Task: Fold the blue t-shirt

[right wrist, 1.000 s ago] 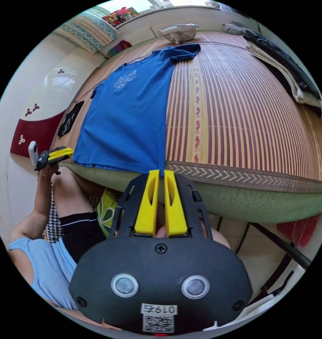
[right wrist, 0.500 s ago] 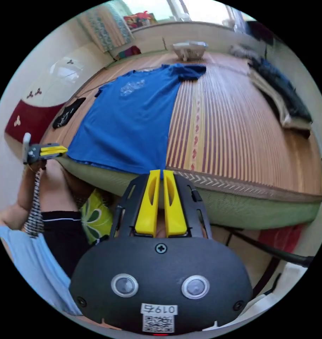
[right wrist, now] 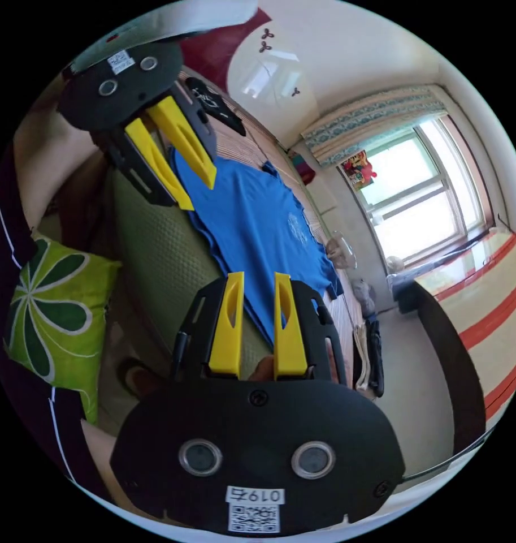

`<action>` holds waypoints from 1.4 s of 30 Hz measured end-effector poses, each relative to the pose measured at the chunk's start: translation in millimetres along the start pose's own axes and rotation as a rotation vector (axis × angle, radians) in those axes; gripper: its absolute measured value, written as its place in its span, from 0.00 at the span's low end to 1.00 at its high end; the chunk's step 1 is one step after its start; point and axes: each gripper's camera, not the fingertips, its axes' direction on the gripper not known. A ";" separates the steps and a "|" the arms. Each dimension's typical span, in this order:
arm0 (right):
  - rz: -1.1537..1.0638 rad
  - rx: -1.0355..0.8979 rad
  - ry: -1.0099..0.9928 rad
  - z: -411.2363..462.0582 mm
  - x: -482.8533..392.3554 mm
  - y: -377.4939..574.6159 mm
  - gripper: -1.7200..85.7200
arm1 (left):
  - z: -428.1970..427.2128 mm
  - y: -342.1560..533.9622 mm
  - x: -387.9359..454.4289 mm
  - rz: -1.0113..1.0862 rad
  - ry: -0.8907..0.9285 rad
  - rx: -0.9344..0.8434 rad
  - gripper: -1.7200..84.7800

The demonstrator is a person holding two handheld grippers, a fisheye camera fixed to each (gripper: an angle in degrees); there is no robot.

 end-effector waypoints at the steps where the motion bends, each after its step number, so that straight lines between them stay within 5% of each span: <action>1: -0.024 -0.006 0.017 -2.1 -8.3 -4.4 0.11 | -3.9 -0.9 9.2 0.007 -0.012 0.011 0.10; 42: -0.162 -0.065 0.062 -41.4 -67.9 -53.6 0.04 | -10.8 14.0 87.4 -0.013 0.046 0.063 0.04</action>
